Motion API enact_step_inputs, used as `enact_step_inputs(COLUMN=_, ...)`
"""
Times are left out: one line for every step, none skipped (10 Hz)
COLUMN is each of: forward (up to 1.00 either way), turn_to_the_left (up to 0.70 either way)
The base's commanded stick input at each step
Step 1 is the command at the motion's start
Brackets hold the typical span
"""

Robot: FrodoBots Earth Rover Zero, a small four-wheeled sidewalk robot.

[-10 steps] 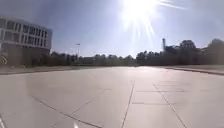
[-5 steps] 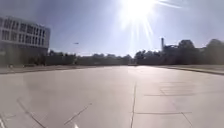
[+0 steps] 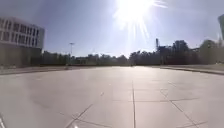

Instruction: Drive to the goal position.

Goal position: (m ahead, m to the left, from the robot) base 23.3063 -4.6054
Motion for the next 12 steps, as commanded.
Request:
enact_step_inputs(forward=0.70, turn_to_the_left=0.00)
enact_step_inputs(forward=0.70, turn_to_the_left=0.00)
enact_step_inputs(forward=0.70, turn_to_the_left=0.00)
enact_step_inputs(forward=0.70, turn_to_the_left=0.00)
enact_step_inputs(forward=0.70, turn_to_the_left=0.00)
enact_step_inputs(forward=0.70, turn_to_the_left=0.00)
enact_step_inputs(forward=0.70, turn_to_the_left=0.00)
enact_step_inputs(forward=0.70, turn_to_the_left=0.00)
enact_step_inputs(forward=0.70, turn_to_the_left=0.00)
enact_step_inputs(forward=0.70, turn_to_the_left=0.00)
enact_step_inputs(forward=0.70, turn_to_the_left=0.00)
enact_step_inputs(forward=0.70, turn_to_the_left=0.00)
